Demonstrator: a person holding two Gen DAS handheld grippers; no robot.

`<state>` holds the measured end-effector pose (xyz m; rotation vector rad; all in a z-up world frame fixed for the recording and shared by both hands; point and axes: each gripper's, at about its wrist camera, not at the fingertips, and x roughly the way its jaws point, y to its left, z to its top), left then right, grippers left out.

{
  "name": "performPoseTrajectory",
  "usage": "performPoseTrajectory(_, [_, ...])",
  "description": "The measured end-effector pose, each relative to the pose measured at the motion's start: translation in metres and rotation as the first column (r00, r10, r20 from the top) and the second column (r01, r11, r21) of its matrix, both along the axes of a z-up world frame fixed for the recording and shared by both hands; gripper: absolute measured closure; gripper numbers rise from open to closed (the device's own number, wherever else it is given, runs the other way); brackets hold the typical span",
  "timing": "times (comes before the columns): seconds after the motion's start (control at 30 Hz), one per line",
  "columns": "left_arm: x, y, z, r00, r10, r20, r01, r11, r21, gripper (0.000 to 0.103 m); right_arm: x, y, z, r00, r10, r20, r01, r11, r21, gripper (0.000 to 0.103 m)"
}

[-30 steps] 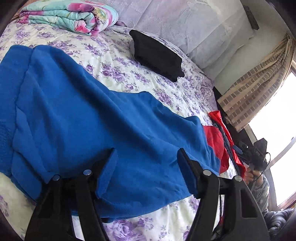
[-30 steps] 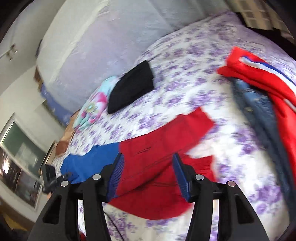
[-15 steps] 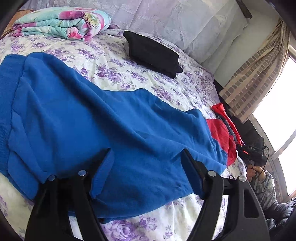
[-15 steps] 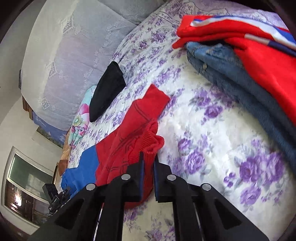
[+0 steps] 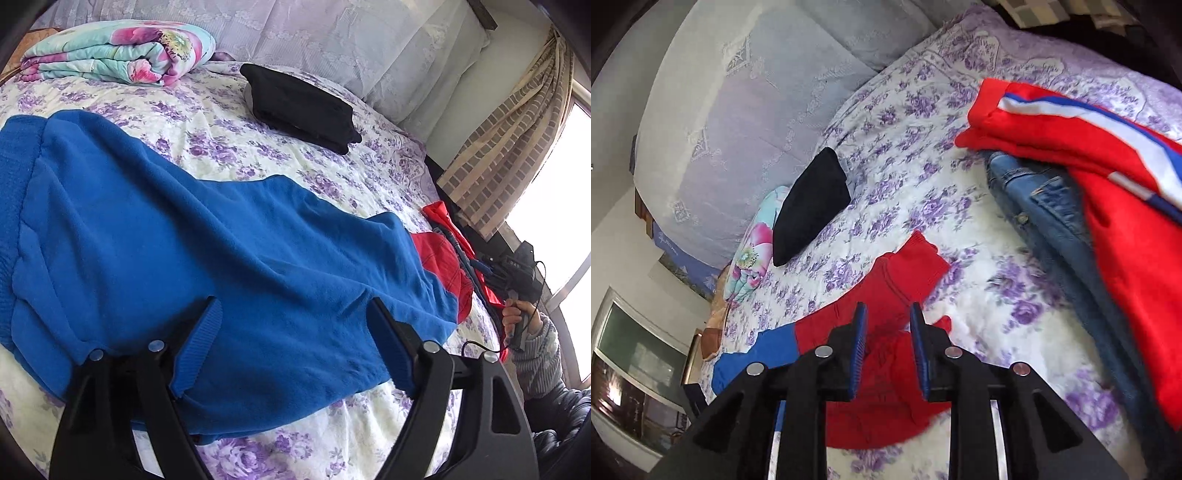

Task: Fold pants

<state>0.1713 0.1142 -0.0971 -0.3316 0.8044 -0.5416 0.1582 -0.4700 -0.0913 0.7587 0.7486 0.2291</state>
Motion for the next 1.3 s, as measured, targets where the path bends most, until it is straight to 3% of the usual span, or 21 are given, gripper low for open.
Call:
performPoseTrajectory(0.1, [0.0, 0.001, 0.0, 1.0, 0.0, 0.004, 0.0, 1.0, -0.002, 0.024, 0.023, 0.0, -0.018, 0.998, -0.003, -0.055, 0.007, 0.998, 0.068, 0.068])
performPoseTrajectory(0.17, [0.0, 0.0, 0.0, 1.0, -0.004, 0.005, 0.004, 1.0, -0.001, 0.023, 0.032, 0.003, -0.031, 0.995, -0.009, -0.101, 0.018, 0.996, 0.093, 0.05])
performPoseTrajectory(0.3, [-0.001, -0.004, 0.0, 1.0, -0.015, 0.015, 0.014, 1.0, 0.01, 0.019, 0.041, 0.013, -0.038, 0.997, -0.001, -0.08, 0.005, 0.998, 0.056, 0.051])
performPoseTrajectory(0.37, [-0.001, -0.005, 0.0, 1.0, -0.018, 0.019, 0.018, 1.0, 0.016, 0.018, 0.045, 0.018, -0.037, 0.998, 0.002, -0.065, 0.0, 0.999, 0.034, 0.073])
performPoseTrajectory(0.47, [-0.001, -0.004, -0.001, 1.0, -0.019, 0.02, 0.019, 1.0, 0.013, 0.017, 0.044, 0.026, -0.018, 1.0, 0.018, -0.001, -0.018, 1.0, -0.001, 0.082])
performPoseTrajectory(0.63, [-0.001, -0.001, 0.0, 0.999, -0.023, 0.024, 0.024, 1.0, -0.011, 0.017, 0.018, 0.031, 0.039, 0.994, 0.042, 0.097, -0.042, 0.999, 0.002, 0.083])
performPoseTrajectory(0.8, [-0.002, 0.004, 0.001, 0.999, -0.031, 0.034, 0.033, 0.998, -0.057, 0.017, -0.019, 0.018, 0.071, 0.996, 0.025, 0.08, -0.027, 0.999, 0.026, 0.083])
performPoseTrajectory(0.87, [-0.003, 0.008, 0.001, 0.999, -0.034, 0.037, 0.037, 0.995, -0.092, 0.017, -0.037, 0.014, 0.068, 0.999, 0.016, 0.049, -0.017, 1.0, 0.012, 0.083])
performPoseTrajectory(0.97, [-0.003, 0.014, 0.001, 0.998, -0.038, 0.04, 0.043, 0.989, -0.14, 0.017, -0.052, 0.006, 0.03, 0.998, -0.007, -0.066, 0.006, 1.0, -0.002, 0.082])
performPoseTrajectory(1.07, [-0.003, 0.012, 0.002, 0.999, -0.039, 0.037, 0.043, 0.99, -0.131, 0.017, -0.057, -0.006, -0.012, 0.986, -0.066, -0.156, 0.064, 0.998, -0.014, 0.069])
performPoseTrajectory(1.13, [-0.004, 0.01, 0.003, 0.999, -0.041, 0.034, 0.045, 0.992, -0.118, 0.017, -0.07, -0.018, -0.019, 0.987, -0.108, -0.123, 0.119, 0.99, 0.079, 0.058])
performPoseTrajectory(1.17, [-0.004, 0.009, 0.003, 0.999, -0.042, 0.033, 0.046, 0.992, -0.114, 0.017, -0.077, -0.021, -0.018, 0.988, -0.119, -0.097, 0.129, 0.986, 0.102, 0.058])
performPoseTrajectory(1.3, [-0.004, 0.007, 0.002, 0.999, -0.036, 0.033, 0.039, 0.995, -0.096, 0.016, -0.1, -0.002, 0.006, 0.994, -0.104, 0.02, 0.103, 0.994, 0.046, 0.058])
